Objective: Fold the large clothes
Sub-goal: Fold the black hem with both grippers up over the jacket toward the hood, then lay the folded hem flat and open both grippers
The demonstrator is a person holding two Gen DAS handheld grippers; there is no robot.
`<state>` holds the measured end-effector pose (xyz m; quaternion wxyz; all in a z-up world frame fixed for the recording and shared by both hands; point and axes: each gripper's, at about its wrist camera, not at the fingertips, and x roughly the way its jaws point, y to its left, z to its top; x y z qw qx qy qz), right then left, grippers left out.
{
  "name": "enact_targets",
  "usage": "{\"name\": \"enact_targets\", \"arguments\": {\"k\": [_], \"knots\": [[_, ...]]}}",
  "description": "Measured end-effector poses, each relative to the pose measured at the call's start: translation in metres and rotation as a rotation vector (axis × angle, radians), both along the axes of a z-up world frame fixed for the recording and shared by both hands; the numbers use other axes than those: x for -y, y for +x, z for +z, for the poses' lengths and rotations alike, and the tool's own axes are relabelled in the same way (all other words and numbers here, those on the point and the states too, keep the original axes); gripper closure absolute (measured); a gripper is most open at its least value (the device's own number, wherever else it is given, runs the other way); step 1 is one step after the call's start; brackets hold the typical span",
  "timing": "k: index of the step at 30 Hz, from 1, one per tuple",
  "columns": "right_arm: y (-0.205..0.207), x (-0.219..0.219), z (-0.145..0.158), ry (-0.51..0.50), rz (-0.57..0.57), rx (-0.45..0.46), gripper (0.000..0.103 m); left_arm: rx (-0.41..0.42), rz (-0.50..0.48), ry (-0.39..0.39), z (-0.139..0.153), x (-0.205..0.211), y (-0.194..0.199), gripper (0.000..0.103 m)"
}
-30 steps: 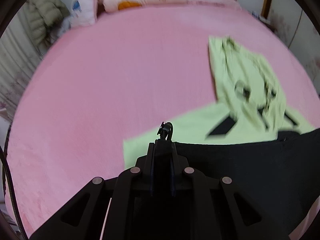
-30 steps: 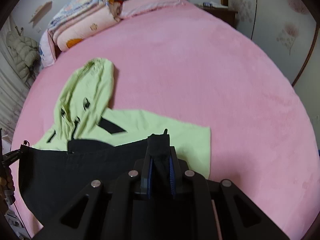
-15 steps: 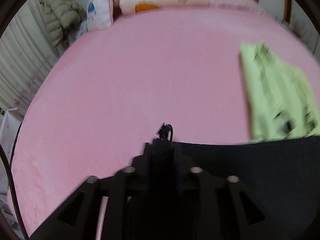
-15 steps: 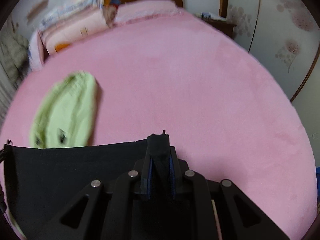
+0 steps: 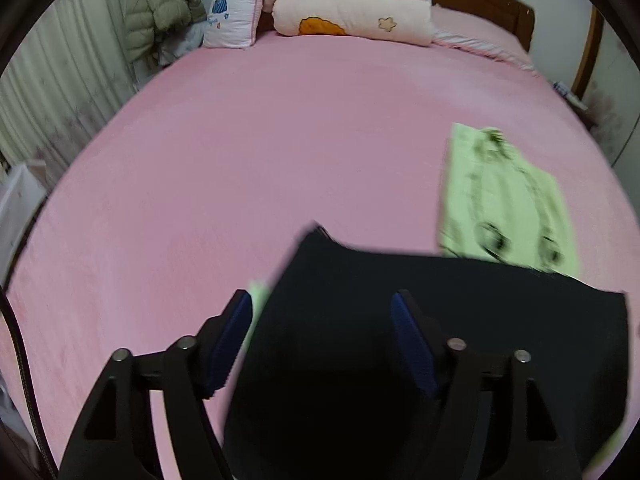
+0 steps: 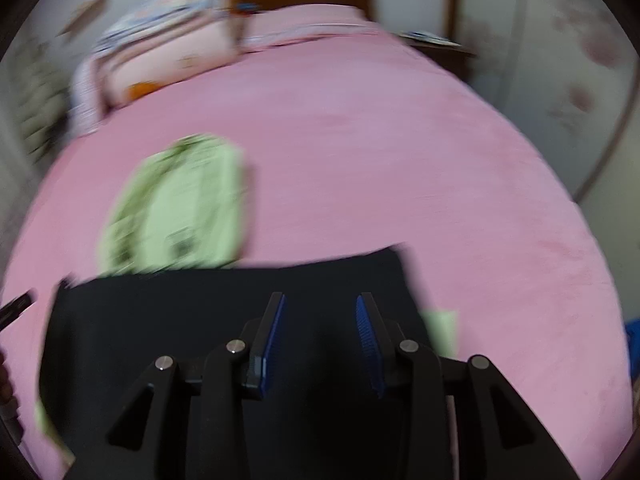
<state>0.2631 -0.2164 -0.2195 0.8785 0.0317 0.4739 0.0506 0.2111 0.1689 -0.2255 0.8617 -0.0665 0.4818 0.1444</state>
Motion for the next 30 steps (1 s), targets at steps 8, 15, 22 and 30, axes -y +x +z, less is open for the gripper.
{"name": "enact_targets", "arguments": {"k": [8, 15, 22, 30], "knots": [[-0.074, -0.112, -0.031, 0.107, 0.235, -0.035, 0.067, -0.045, -0.013, -0.035, -0.035, 0.07, -0.066, 0.031], [-0.084, -0.072, -0.102, -0.096, 0.164, -0.125, 0.067, -0.152, 0.056, 0.08, -0.103, 0.034, -0.077, 0.029], [-0.109, 0.072, -0.102, -0.257, -0.122, -0.107, 0.069, -0.13, 0.146, 0.148, -0.11, -0.011, -0.102, 0.012], [-0.117, 0.079, -0.111, -0.302, -0.12, -0.111, 0.082, -0.111, 0.179, 0.151, -0.116, -0.002, -0.108, 0.009]]}}
